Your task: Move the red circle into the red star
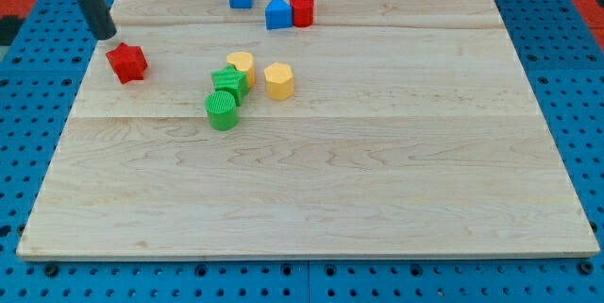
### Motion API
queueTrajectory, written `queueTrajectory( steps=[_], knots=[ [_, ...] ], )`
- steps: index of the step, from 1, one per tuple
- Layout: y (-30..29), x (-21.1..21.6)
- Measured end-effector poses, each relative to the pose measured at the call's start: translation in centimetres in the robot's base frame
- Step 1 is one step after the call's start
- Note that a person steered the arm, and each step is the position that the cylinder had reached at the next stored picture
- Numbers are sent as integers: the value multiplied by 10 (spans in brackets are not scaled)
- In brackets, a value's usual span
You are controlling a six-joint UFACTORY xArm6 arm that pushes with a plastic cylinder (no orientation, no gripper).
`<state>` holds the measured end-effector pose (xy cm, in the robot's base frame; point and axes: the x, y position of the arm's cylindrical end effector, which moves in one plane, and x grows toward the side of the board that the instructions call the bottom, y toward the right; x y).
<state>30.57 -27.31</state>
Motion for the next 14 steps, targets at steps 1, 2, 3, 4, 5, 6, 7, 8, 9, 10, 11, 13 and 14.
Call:
queueTrajectory(
  steps=[1, 2, 3, 4, 5, 6, 7, 8, 9, 10, 11, 13, 14],
  knots=[
    [52, 21],
    [66, 25],
    [37, 55],
    [128, 30],
    [208, 21],
    [292, -8],
    [333, -81],
    [282, -109],
    [258, -89],
    [315, -71],
    [323, -41],
    [230, -14],
    [123, 4]
  ],
)
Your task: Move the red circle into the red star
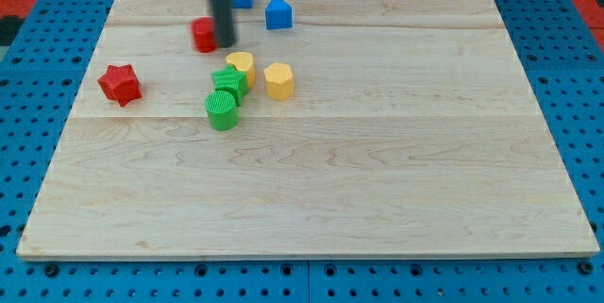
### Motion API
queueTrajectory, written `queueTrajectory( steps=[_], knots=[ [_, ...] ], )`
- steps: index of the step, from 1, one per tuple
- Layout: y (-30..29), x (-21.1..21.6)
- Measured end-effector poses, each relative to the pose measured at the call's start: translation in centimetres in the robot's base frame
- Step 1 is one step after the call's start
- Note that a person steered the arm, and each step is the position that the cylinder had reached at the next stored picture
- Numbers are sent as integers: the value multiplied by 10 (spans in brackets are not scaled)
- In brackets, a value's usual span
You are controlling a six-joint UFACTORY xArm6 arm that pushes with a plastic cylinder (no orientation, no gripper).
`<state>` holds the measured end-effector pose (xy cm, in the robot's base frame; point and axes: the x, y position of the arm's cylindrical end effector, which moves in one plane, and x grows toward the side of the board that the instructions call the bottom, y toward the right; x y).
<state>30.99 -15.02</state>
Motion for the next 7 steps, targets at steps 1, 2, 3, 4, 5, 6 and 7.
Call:
queueTrajectory(
  steps=[1, 2, 3, 4, 5, 6, 7],
  knots=[
    [16, -35],
    [-21, -52],
    [-71, -12],
    [-88, 39],
    [-71, 4],
    [-32, 4],
    [-20, 10]
  ],
)
